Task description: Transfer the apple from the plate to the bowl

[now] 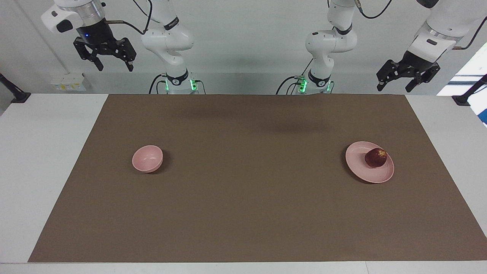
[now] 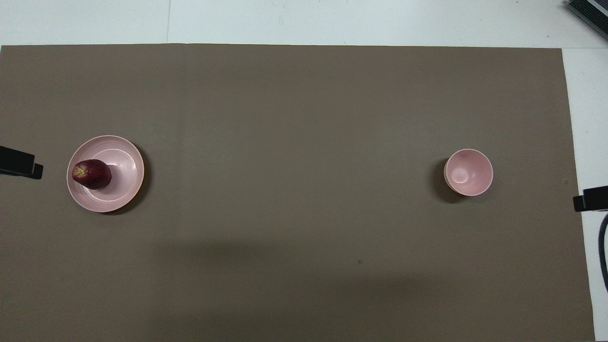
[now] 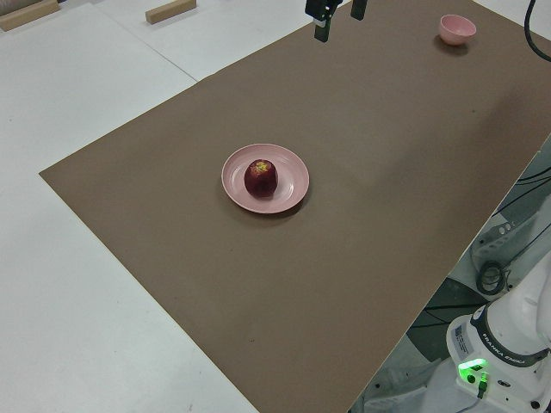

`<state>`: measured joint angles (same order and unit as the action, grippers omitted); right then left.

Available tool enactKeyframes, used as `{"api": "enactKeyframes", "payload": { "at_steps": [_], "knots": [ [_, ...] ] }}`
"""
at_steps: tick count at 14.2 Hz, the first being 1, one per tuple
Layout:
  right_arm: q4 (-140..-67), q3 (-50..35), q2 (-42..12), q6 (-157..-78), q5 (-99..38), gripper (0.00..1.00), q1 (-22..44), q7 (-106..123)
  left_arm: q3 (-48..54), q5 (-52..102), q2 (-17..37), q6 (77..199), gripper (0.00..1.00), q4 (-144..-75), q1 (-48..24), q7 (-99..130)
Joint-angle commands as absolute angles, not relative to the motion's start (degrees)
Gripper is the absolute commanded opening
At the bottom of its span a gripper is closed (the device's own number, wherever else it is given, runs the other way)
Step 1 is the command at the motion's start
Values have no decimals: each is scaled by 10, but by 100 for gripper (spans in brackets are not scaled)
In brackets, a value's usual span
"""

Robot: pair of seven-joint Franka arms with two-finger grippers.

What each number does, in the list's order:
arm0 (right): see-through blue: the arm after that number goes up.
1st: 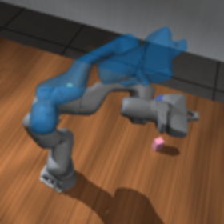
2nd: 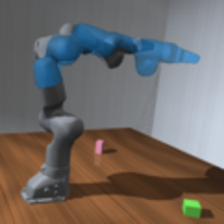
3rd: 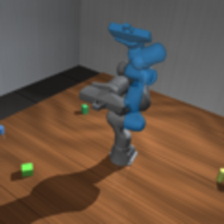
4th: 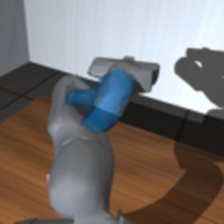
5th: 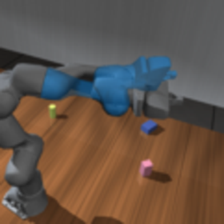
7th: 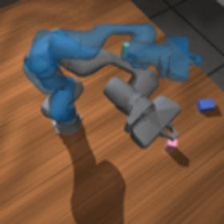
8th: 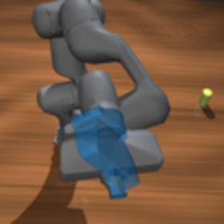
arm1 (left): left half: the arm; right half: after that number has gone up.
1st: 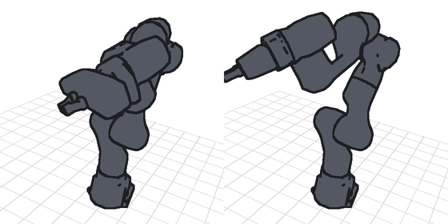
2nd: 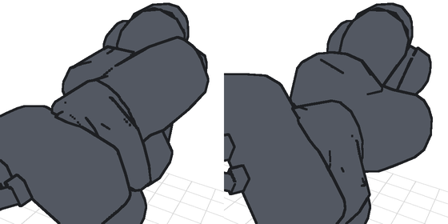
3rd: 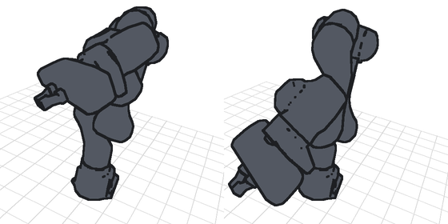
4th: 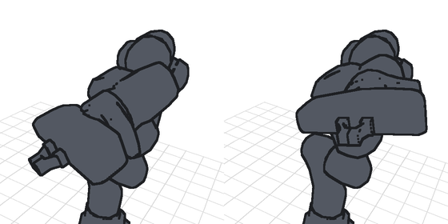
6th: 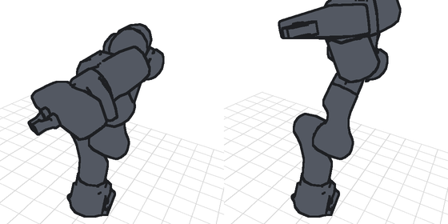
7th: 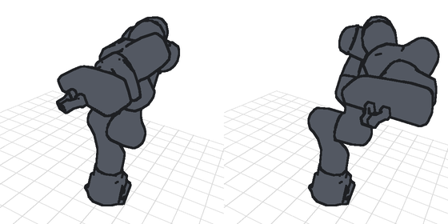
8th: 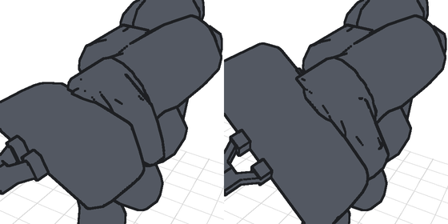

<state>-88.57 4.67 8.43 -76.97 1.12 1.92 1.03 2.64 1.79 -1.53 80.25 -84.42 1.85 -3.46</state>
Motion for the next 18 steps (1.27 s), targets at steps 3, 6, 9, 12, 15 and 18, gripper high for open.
{"api": "enactKeyframes", "payload": {
  "at_steps": [3,6,9,12,15,18],
  "knots": [
    [-902,44,98,-778,6,100,17,4,29,11,-29,806,100,-860,22,-36],
    [-902,44,98,-779,5,100,17,4,29,11,-29,804,100,-860,20,-33],
    [-902,44,98,-779,5,100,17,4,30,11,-29,808,100,-860,20,-32],
    [-902,44,98,-779,5,100,17,4,30,12,-29,813,100,-860,22,-39],
    [-902,44,98,-779,5,100,17,4,29,12,-29,816,100,-861,28,-40],
    [-902,44,98,-779,5,100,17,4,28,12,-31,816,100,-867,28,-40]
  ]
}}
